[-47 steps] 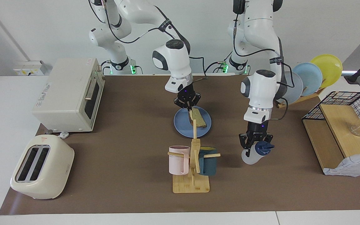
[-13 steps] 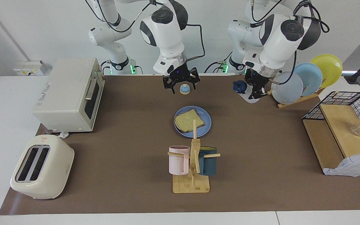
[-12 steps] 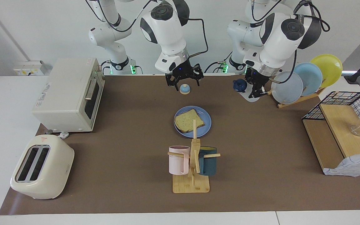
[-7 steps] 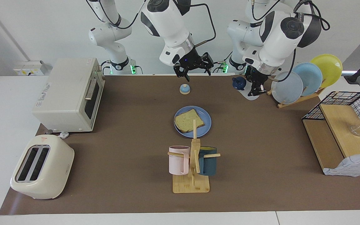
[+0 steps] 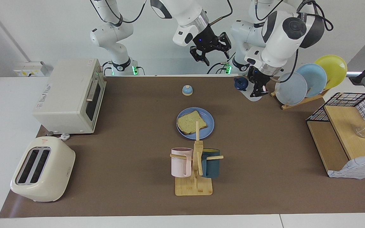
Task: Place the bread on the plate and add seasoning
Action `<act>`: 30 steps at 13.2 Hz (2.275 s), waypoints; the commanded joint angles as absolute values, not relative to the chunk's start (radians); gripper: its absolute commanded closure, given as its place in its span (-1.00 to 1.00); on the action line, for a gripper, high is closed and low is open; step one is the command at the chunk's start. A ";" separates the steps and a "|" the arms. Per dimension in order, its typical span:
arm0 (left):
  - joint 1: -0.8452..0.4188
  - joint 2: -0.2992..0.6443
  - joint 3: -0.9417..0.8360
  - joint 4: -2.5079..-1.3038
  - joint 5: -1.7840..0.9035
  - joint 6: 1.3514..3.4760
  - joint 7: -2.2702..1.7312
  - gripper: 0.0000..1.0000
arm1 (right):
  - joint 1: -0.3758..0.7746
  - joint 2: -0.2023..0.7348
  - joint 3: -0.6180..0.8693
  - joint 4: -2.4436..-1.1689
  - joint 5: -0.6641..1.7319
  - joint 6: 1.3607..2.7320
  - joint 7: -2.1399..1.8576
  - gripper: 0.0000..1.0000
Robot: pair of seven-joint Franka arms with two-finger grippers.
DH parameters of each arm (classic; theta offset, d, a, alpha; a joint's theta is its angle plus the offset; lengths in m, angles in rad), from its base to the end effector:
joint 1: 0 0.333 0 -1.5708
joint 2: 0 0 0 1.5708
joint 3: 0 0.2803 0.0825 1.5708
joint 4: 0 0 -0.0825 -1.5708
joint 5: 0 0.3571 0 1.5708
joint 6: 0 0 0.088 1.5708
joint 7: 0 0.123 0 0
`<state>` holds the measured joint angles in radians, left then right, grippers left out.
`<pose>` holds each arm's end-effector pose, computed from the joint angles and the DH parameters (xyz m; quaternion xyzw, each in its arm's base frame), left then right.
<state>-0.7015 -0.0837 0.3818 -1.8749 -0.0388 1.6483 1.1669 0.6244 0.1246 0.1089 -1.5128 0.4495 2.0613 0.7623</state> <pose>0.4706 -0.1562 0.4845 0.7345 -0.6736 -0.0536 0.0622 0.4361 0.4267 0.5910 -0.9505 0.0768 -0.0003 0.3012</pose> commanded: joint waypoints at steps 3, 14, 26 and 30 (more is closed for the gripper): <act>-0.704 -0.130 0.379 -1.913 -0.025 1.640 1.183 1.00 | 0.646 0.164 0.115 -1.503 0.468 2.181 0.818 -0.24; -0.704 -0.164 0.379 -1.942 -0.026 1.640 1.183 1.00 | 0.652 0.202 0.114 -1.512 0.454 2.304 0.824 -0.08; -0.706 -0.164 0.377 -1.948 -0.032 1.647 1.180 1.00 | 0.663 0.213 0.115 -1.545 0.453 2.358 0.819 0.17; -0.706 -0.164 0.377 -1.950 -0.034 1.649 1.180 1.00 | 0.664 0.215 0.115 -1.546 0.451 2.365 0.822 0.17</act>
<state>-0.7015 -0.1333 0.3785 -1.9252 -0.0388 1.6473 1.1710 0.6645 0.2200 0.1090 -1.5271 0.4515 2.3373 0.8083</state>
